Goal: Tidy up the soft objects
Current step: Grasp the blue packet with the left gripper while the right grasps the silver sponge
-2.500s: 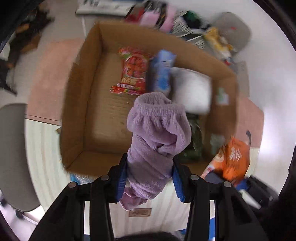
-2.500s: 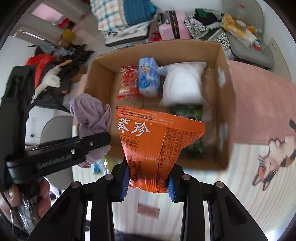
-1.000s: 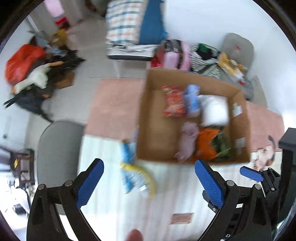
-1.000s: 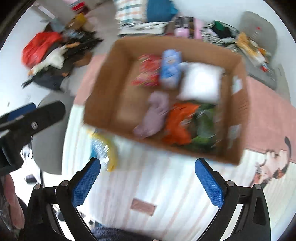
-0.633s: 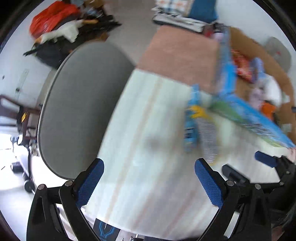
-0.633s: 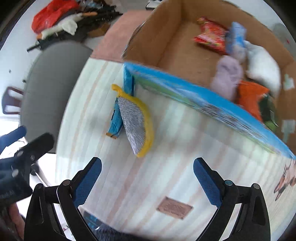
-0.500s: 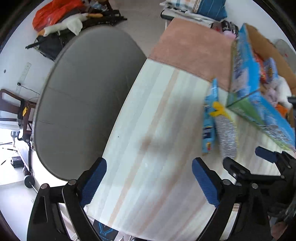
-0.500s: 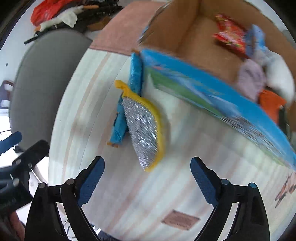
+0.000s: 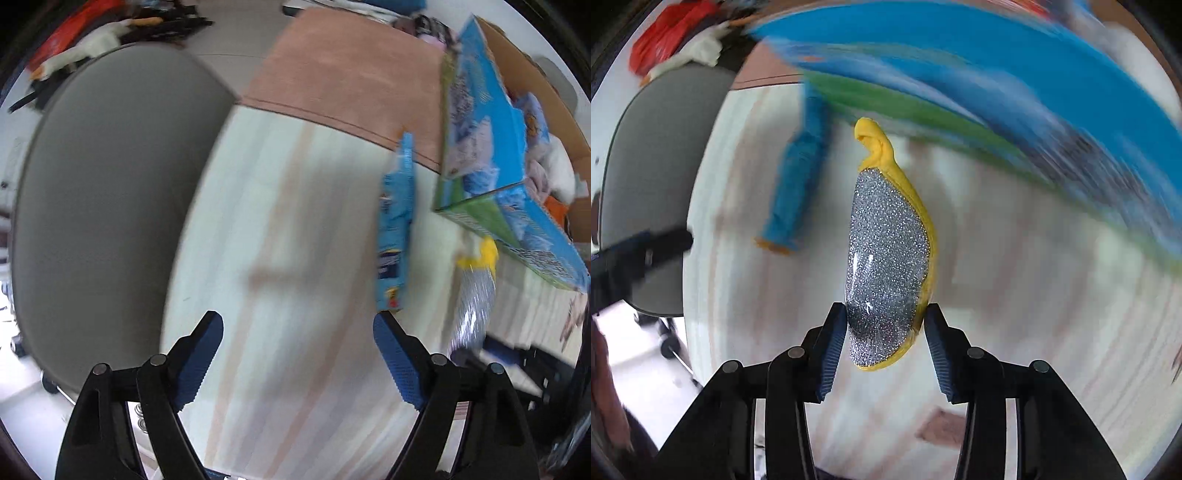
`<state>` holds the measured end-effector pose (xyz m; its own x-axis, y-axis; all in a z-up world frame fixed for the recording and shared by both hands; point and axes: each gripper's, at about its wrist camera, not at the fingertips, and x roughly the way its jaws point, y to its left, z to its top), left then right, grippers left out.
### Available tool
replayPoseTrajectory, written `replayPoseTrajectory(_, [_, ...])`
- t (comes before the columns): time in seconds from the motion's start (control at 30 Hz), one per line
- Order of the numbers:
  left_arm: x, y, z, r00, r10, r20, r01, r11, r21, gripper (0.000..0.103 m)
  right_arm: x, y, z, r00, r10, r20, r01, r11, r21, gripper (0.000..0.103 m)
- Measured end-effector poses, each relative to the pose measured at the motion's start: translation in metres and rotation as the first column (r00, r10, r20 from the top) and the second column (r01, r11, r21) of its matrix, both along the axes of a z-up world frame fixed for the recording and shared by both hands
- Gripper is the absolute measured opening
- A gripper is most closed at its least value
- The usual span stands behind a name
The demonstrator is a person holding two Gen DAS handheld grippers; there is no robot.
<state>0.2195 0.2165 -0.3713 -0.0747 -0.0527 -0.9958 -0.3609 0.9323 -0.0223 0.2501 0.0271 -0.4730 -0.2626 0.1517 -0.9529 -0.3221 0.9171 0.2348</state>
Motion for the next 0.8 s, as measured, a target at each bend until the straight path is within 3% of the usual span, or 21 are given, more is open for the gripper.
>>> replayPoseTrajectory(0.23, [0.052,-0.034,-0.036,0.994,-0.107,-0.028,0.106,0.992,-0.064,0.083,-0.017,-0.082,0.002,0.979,-0.196,-0.050,0.195,0.980,-0.025,0.046])
replayPoseTrajectory(0.43, [0.078,-0.046,-0.072,0.972,-0.214,-0.102,0.213,0.977,-0.016,0.084,-0.018,-0.111,0.008,0.960,-0.279,-0.030,0.277,0.959,-0.053,0.046])
replayPoseTrajectory(0.5, [0.079,-0.044,-0.069,0.976,-0.206,-0.069,0.205,0.978,-0.023,0.078,-0.012,-0.114,0.011,0.962,-0.274,-0.020,0.272,0.960,-0.060,0.046])
replayPoseTrajectory(0.53, [0.078,-0.045,-0.066,0.975,-0.212,-0.060,0.211,0.977,-0.020,0.068,-0.008,-0.120,0.008,0.962,-0.272,-0.017,0.271,0.961,-0.061,0.046])
replayPoseTrajectory(0.57, [0.080,-0.045,-0.063,0.974,-0.220,-0.049,0.220,0.975,-0.016,0.048,-0.008,-0.120,0.009,0.962,-0.271,-0.014,0.270,0.961,-0.063,0.046])
replayPoseTrajectory(0.6, [0.079,-0.045,-0.059,0.973,-0.229,-0.040,0.228,0.974,-0.010,0.035,-0.008,-0.118,0.011,0.963,-0.269,-0.013,0.268,0.961,-0.064,0.046])
replayPoseTrajectory(0.67, [0.072,-0.045,-0.055,0.973,-0.225,-0.048,0.225,0.974,-0.020,0.026,-0.007,-0.116,0.011,0.964,-0.265,-0.011,0.264,0.963,-0.058,0.046])
replayPoseTrajectory(0.8, [0.049,-0.039,-0.046,0.985,-0.172,-0.020,0.171,0.984,-0.057,0.022,-0.009,-0.103,0.009,0.968,-0.250,-0.012,0.249,0.967,-0.058,0.046])
